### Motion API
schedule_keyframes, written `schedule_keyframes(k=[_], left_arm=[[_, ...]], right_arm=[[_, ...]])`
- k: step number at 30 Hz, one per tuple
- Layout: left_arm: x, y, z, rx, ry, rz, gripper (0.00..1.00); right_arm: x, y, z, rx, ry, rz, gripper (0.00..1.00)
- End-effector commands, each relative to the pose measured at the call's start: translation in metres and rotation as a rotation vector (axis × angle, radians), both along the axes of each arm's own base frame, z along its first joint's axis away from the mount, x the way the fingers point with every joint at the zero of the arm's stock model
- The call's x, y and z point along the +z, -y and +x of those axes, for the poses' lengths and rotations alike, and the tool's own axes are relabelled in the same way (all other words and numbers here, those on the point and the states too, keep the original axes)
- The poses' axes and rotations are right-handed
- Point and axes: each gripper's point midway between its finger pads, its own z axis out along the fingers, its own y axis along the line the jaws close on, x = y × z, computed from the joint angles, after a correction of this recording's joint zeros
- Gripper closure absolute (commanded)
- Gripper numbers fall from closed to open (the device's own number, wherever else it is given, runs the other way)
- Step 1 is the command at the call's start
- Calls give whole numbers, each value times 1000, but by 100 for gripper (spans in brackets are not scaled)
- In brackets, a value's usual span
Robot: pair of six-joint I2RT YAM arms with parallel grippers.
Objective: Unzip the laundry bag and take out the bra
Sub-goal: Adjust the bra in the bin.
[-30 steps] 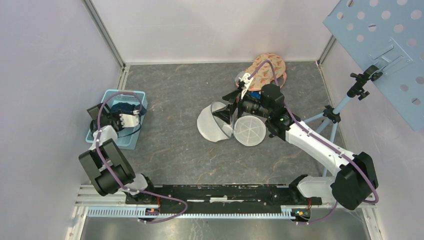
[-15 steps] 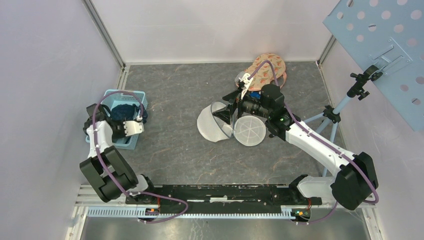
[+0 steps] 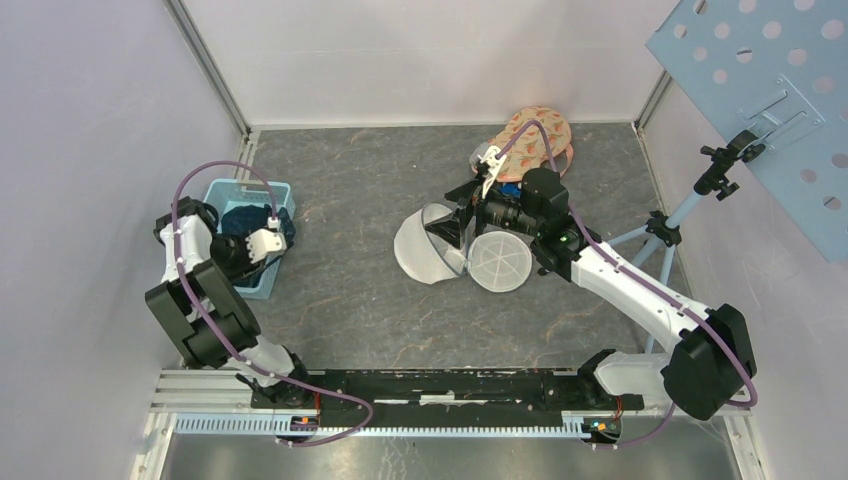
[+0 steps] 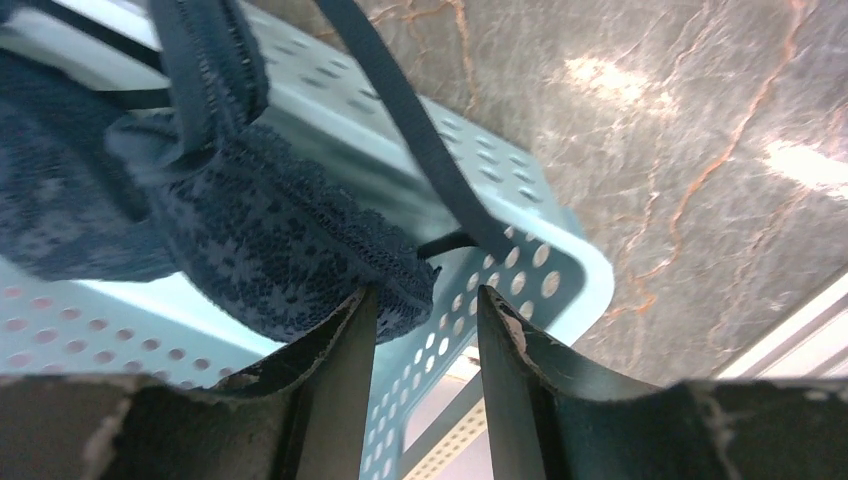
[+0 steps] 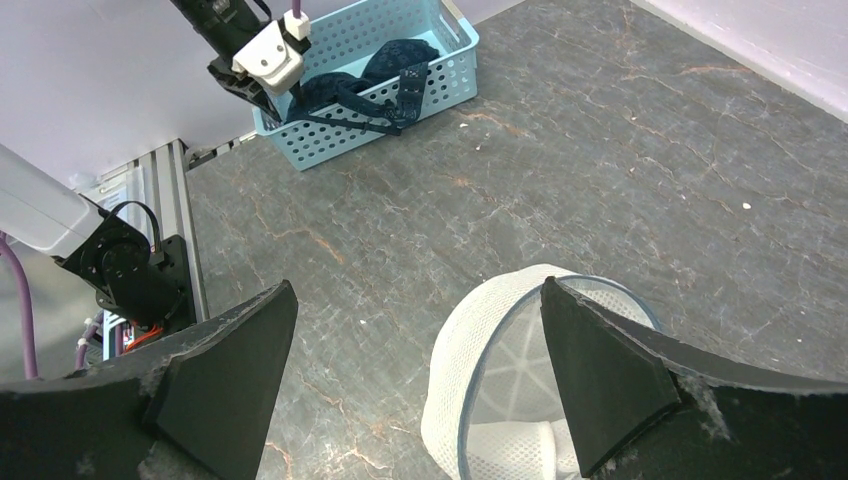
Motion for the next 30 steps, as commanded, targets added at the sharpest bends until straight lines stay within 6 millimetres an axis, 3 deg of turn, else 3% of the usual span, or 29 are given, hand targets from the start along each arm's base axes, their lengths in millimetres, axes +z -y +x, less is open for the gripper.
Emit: schedule_keyframes(k=[1,5,9,16,19,24,30], left_arm=[[-2,12,-8,80,-58,-92,50],[-6,17,-12,99,-84,-119,42],[5,15,-5,162,-64,-139,37],[63,-11,36,337,83,-114,34],[78,-11,42,362,109,-120,31],[72,-2,35,367,91,-149,25],[42,-6,45,490,57,-178,30]], right_arm=[[32,-3,4,8,72,42,2],[33,-4,6,6,70,44,2],[33,-5,6,7,63,46,2],[36,-5,6,9,72,47,2],[36,-4,5,8,72,45,2],[35,-4,5,9,73,44,2],[33,-6,6,12,60,47,2]])
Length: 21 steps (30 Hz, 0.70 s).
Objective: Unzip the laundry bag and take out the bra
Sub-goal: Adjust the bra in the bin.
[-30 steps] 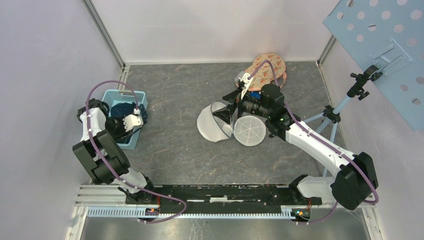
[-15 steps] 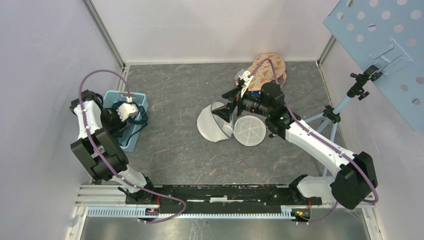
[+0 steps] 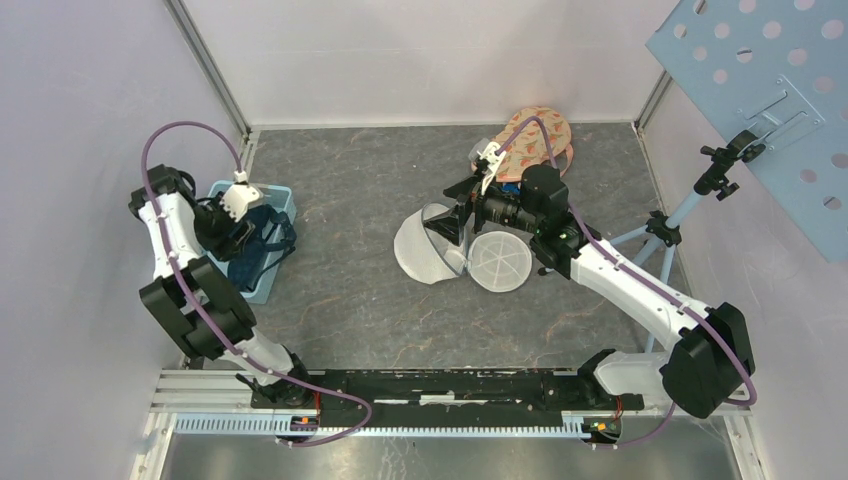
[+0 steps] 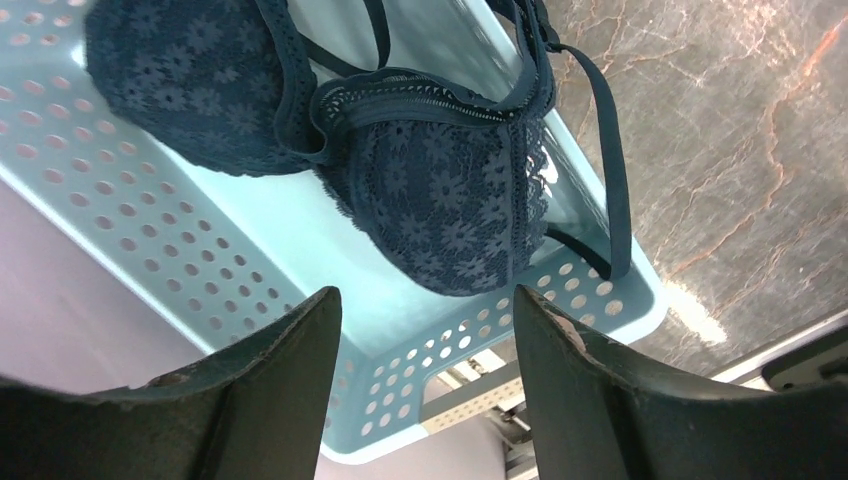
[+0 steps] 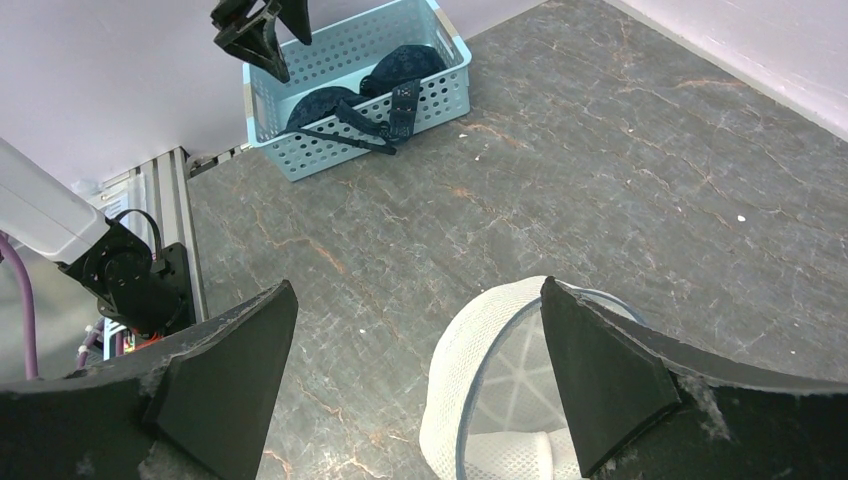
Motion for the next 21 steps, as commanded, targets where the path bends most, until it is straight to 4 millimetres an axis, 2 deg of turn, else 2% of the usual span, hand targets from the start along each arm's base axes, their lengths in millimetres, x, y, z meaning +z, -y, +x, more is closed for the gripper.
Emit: schedule_keyframes(k=[1,5,8,11,14,16,18,21], left_arm=[[-28,5,6,123,-34,-70,31],[-62,3,0,141,-109,-16,36],[-84,-13,-3,157,-140,73,38],[-96,-33,-1,186,-145,167,40],[-98,-47,8,208,-112,223,43],[-96,-50,15,212,-92,224,42],[-90,-49,21,227,-76,207,38],[-71,-38,23,238,-65,139,31]], right_arm=[[24,-4,4,12,49,40,2],[26,-4,4,9,54,40,2],[24,-3,4,5,54,32,2],[24,-3,4,4,55,30,2],[23,-3,5,3,54,30,2],[24,-3,4,4,54,31,2],[23,-3,5,3,55,29,2],[25,-2,4,3,63,28,2]])
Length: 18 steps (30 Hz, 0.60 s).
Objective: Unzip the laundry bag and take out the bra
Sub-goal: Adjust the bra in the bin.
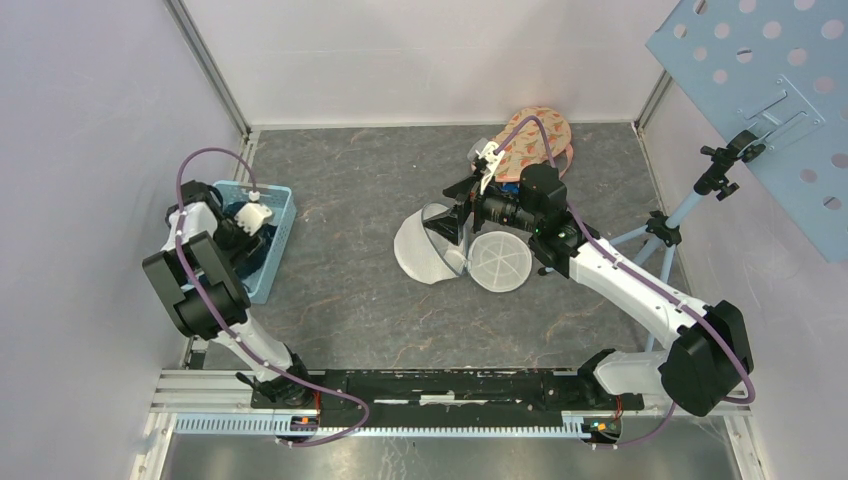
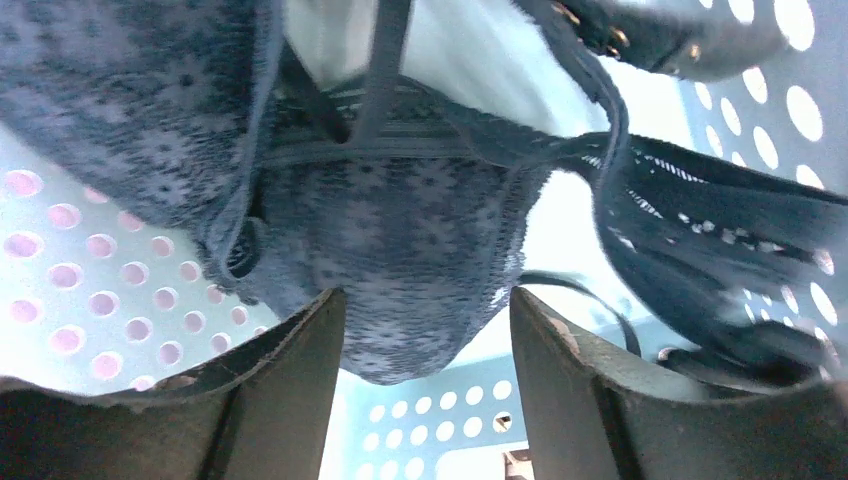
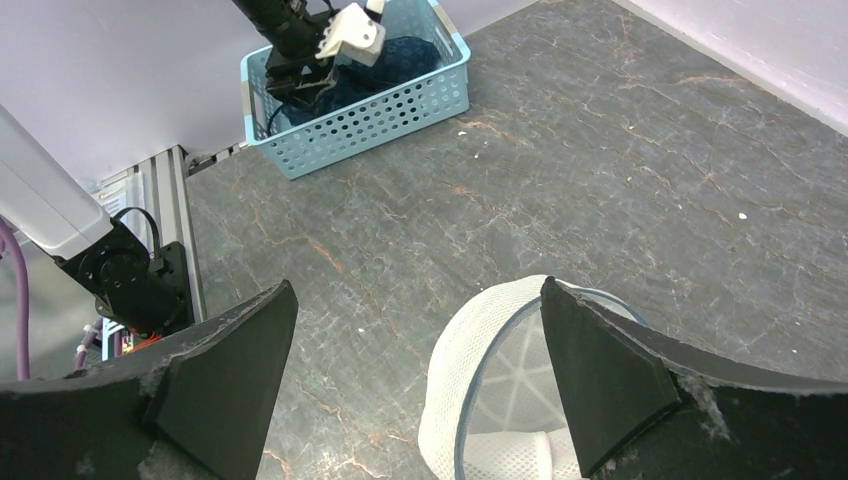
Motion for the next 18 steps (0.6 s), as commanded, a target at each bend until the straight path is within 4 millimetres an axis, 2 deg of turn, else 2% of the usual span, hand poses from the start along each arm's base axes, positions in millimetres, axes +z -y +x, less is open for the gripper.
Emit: schedule_keyframes(k=[1,4,10,14,15,16,18], left_arm=[[35,2,18,73,92,-42,29],[65,10,21,66,150,-62,26],[118,11,28,78,227,-60,25],[141,42,25,45,253,-195,23],[147,51,24,46,261,-236,17],[153,59,24,44,276,-273,2],[162,68,24,54,295,-307,0]], right_arm=[[28,0,1,3,72,32,2],[26,1,0,4,75,27,2],[30,1,-2,13,91,23,2],[36,7,1,5,127,-7,2],[35,9,3,0,121,-19,2],[37,12,5,-8,125,-25,2],[36,17,9,-14,120,-45,2]])
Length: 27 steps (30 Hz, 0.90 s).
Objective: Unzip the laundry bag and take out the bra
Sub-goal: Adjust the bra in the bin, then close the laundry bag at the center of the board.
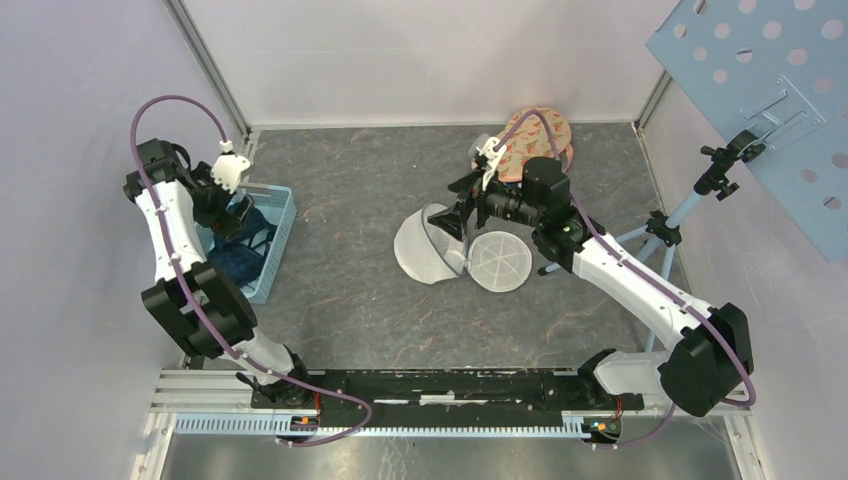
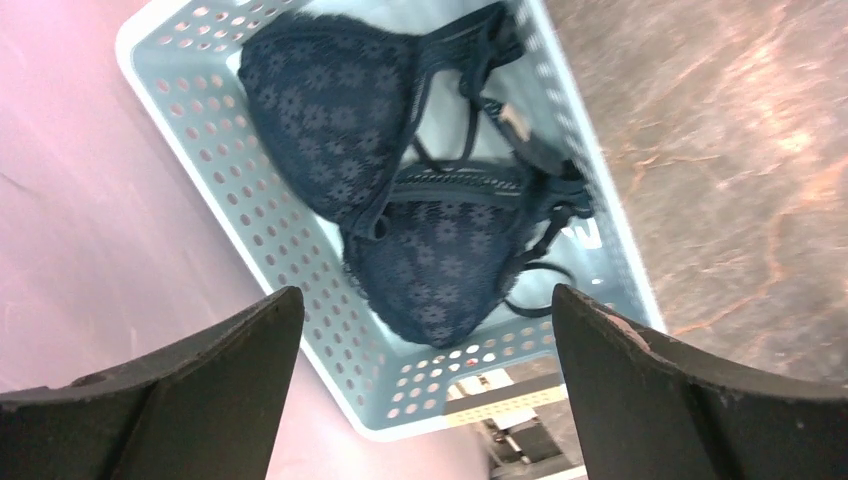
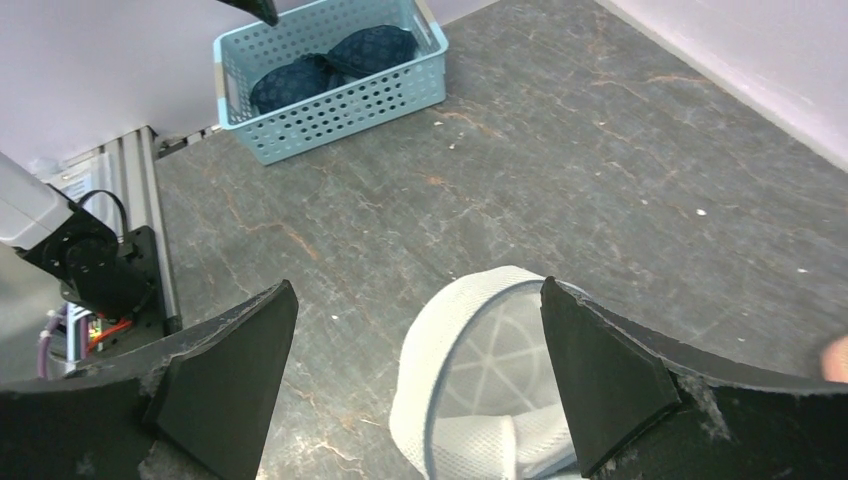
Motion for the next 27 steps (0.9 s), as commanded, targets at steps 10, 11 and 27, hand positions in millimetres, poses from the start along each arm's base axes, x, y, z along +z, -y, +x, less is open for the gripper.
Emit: schedule_keyframes(k=[10,11,27], left_arm=[[60,71,-29,51,73,-268,0],[63,77,-31,41,75,-279,0],[65,220,-62,-213,-15,-481,0]], right_arm=[[5,39,24,-24,62,-192,2],[1,41,26,-27,52,-205,2],[-99,106,12,-106,-79,-501,2]])
